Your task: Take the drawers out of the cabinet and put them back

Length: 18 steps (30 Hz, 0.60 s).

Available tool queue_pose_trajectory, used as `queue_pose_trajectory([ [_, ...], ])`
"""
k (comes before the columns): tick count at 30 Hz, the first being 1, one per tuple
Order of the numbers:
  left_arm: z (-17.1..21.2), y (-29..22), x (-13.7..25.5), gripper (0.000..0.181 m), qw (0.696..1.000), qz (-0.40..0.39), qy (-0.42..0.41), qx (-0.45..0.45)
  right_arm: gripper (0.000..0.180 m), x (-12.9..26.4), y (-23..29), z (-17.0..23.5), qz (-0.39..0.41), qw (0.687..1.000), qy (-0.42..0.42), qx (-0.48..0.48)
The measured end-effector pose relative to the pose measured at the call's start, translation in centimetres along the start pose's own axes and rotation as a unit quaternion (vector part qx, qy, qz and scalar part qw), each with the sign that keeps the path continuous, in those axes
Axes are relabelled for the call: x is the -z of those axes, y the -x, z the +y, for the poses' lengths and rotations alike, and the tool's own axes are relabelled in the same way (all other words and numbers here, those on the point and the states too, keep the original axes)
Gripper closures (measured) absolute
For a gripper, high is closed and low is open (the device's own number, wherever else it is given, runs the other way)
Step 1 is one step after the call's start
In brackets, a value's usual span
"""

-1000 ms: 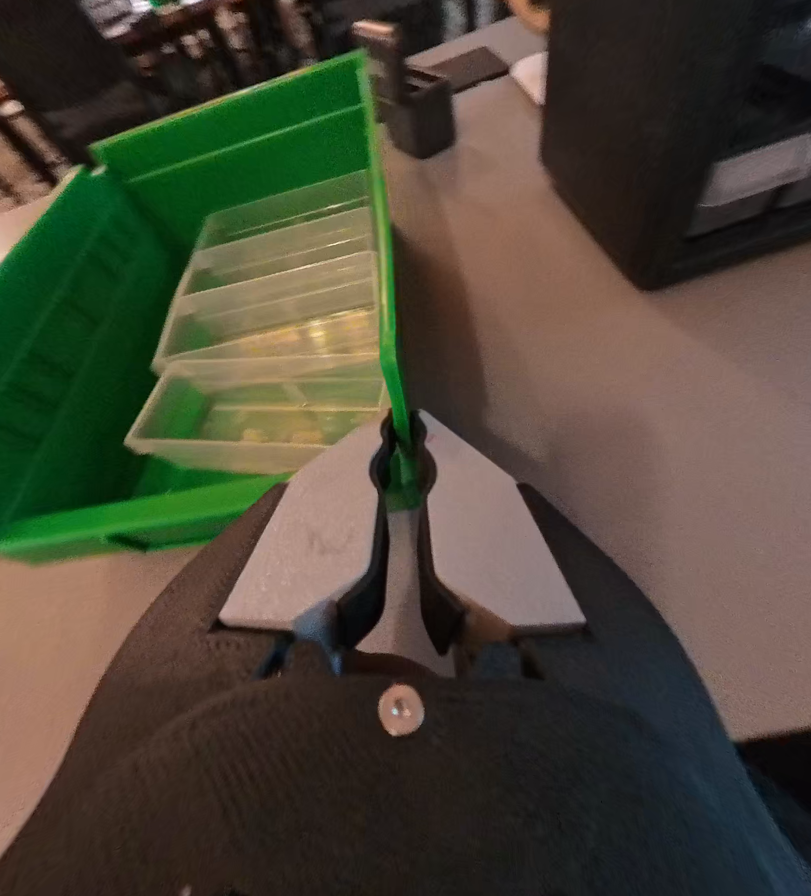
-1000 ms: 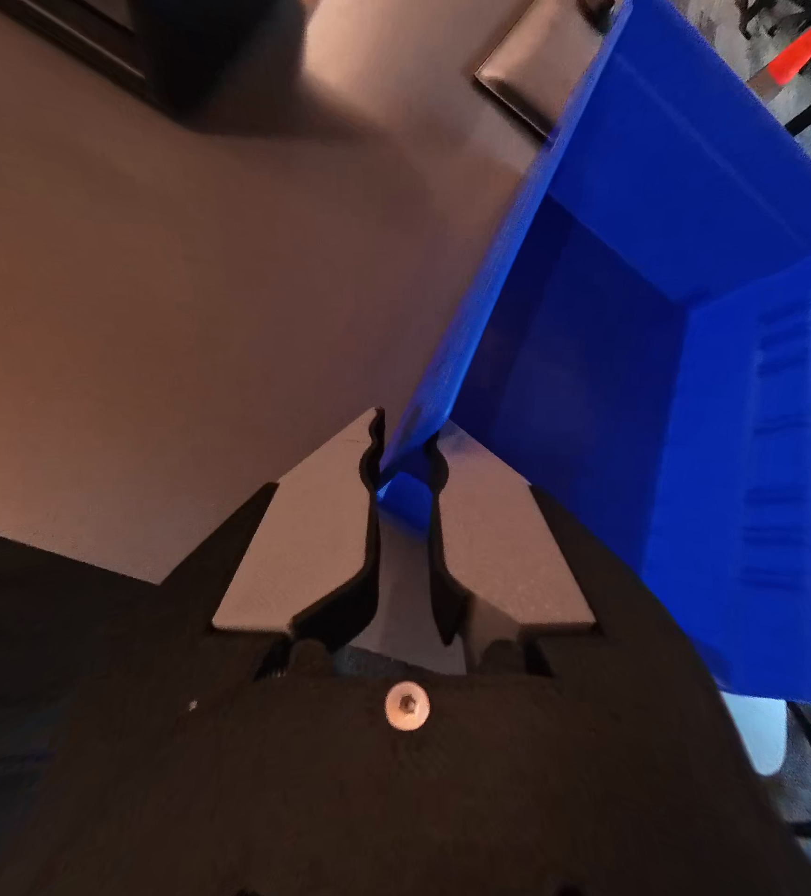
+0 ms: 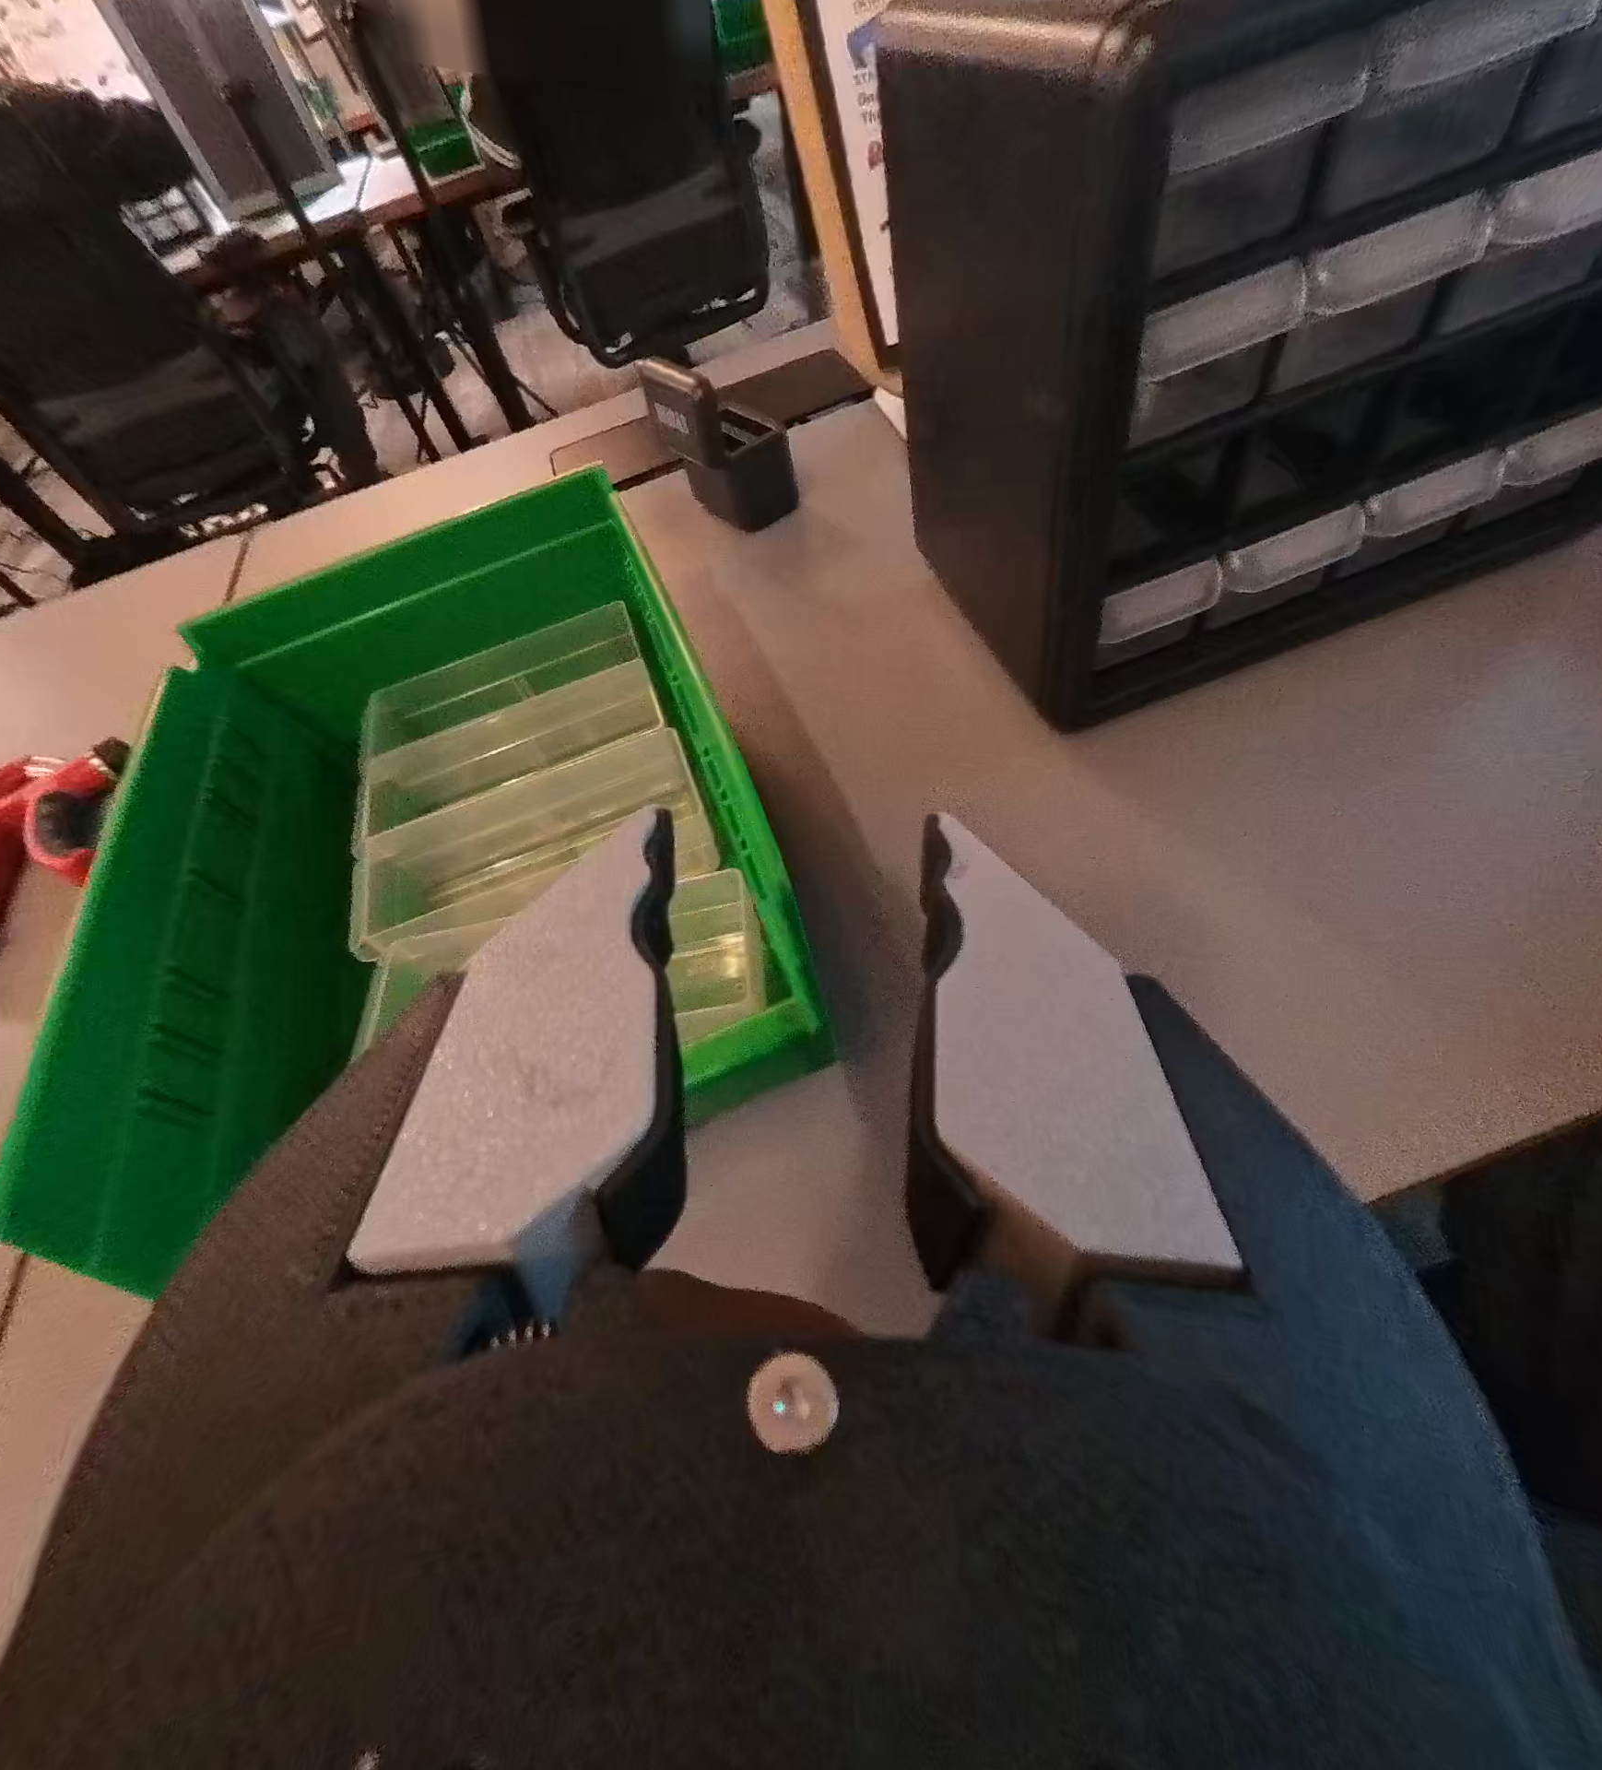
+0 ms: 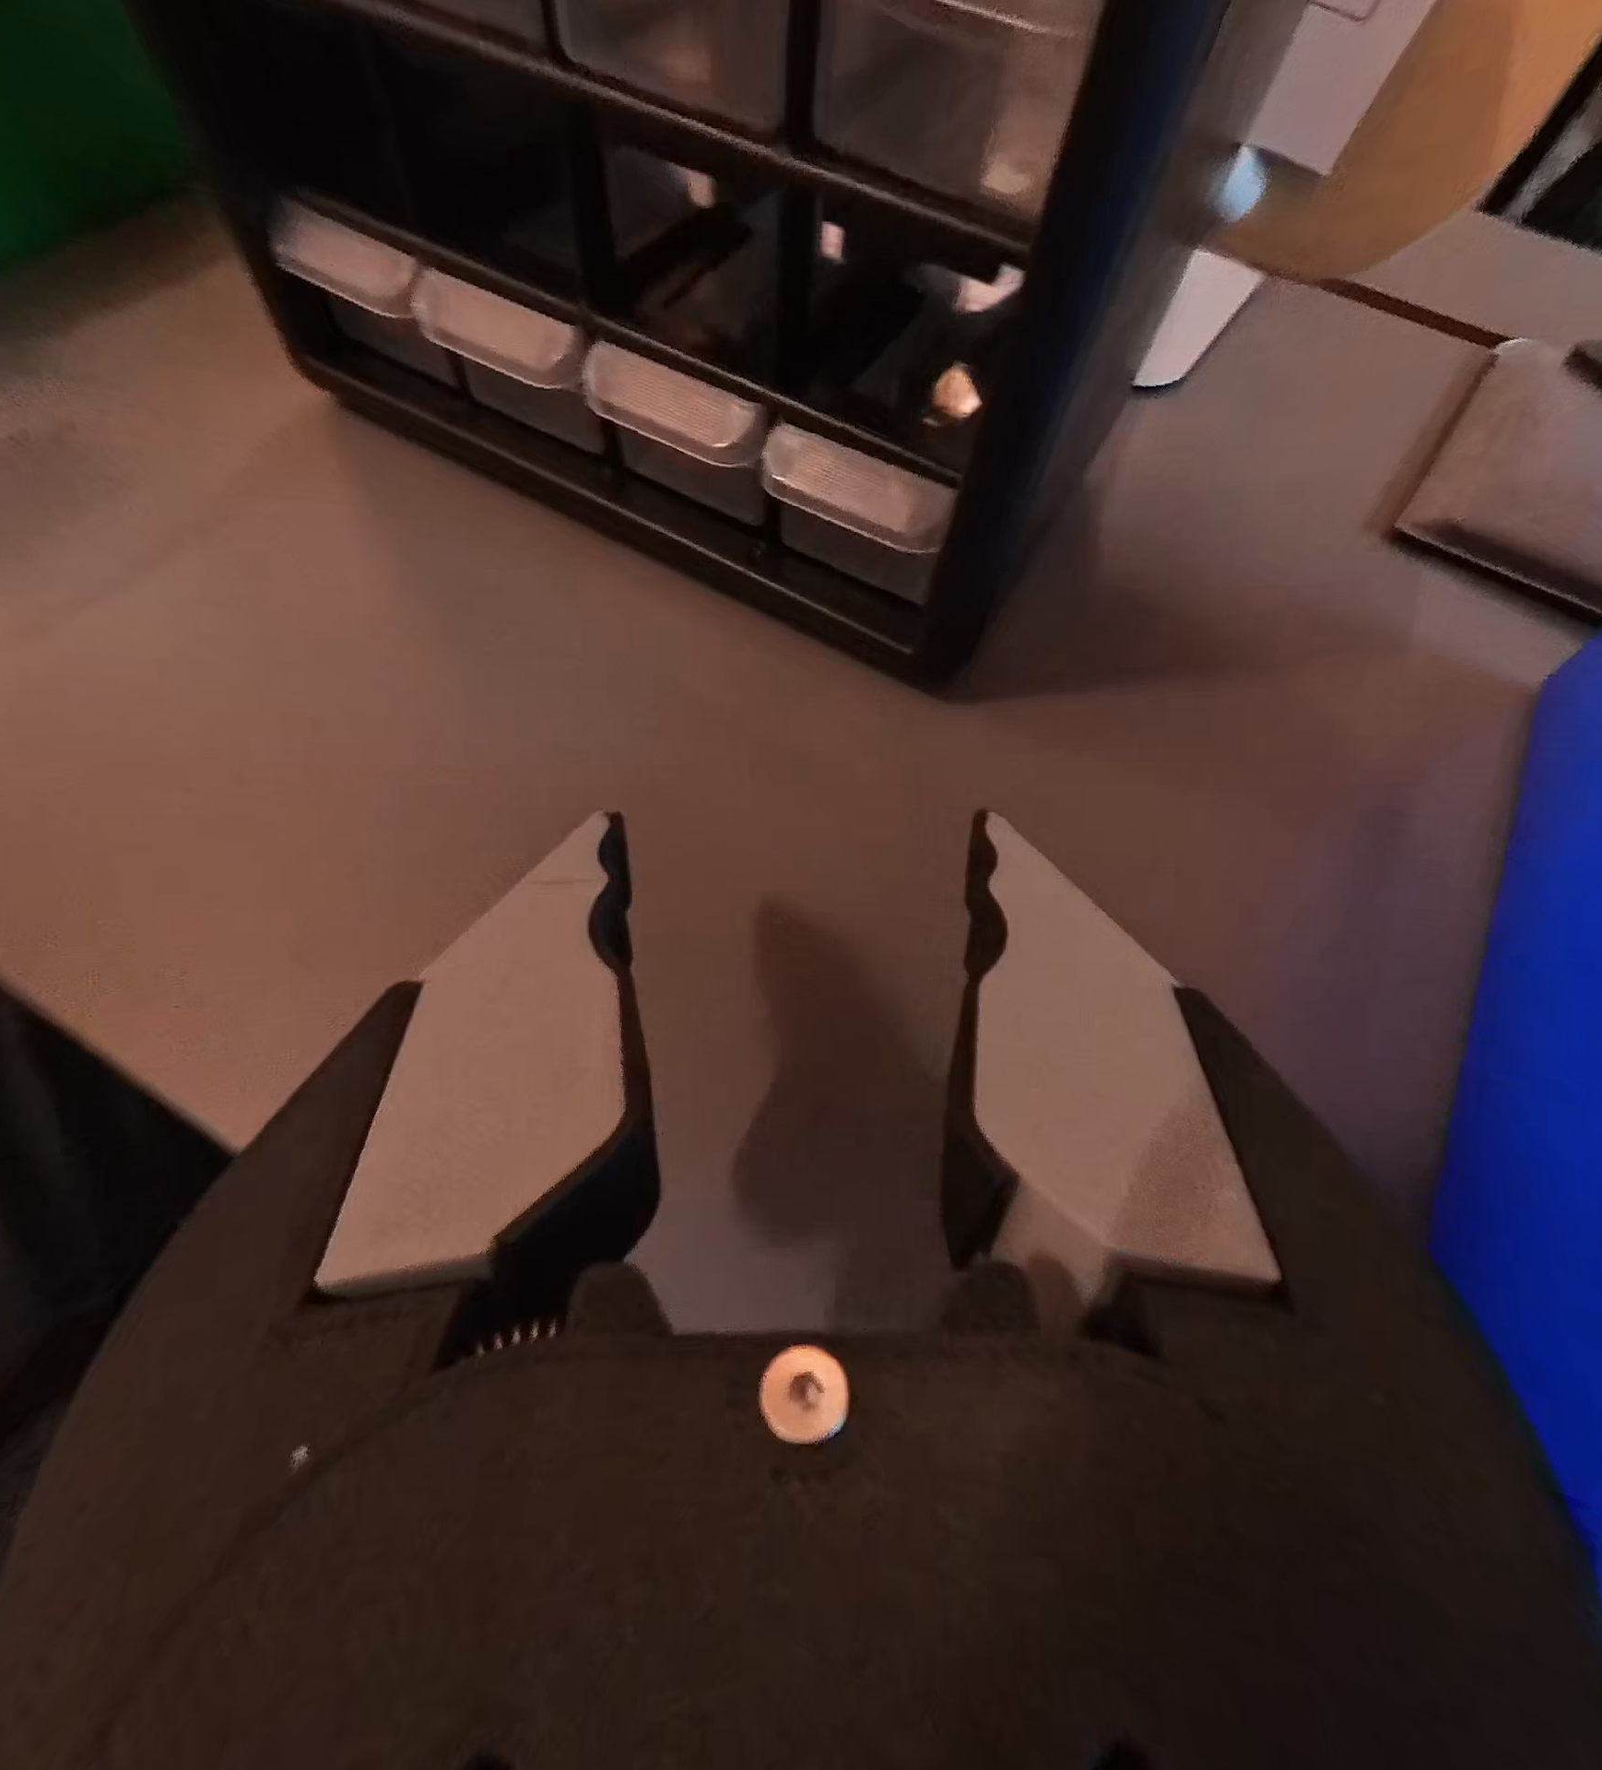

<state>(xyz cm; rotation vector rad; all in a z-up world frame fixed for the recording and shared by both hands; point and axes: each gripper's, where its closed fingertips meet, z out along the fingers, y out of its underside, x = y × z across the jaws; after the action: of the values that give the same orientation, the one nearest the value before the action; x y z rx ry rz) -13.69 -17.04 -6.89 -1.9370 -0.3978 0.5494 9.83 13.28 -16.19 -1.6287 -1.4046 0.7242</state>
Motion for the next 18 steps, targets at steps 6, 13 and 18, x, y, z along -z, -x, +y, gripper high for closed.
queue_pose_trajectory([
  [6, 0.2, 0.2, -0.3, 0.132, 1.0, 0.001, -0.017, 0.008, 0.105, -1.4, -0.7, 1.9, -0.021, 0.998, 0.038, -0.041],
  [13, 0.8, 0.6, -0.7, 0.133, 0.999, 0.008, -0.016, 0.031, 0.123, -0.8, -1.2, 1.5, -0.059, 0.991, 0.003, -0.12],
  [18, 1.2, 2.3, -0.6, 0.134, 0.999, -0.019, -0.011, 0.036, 0.117, -0.7, -1.1, 1.5, -0.063, 0.991, 0.001, -0.117],
])
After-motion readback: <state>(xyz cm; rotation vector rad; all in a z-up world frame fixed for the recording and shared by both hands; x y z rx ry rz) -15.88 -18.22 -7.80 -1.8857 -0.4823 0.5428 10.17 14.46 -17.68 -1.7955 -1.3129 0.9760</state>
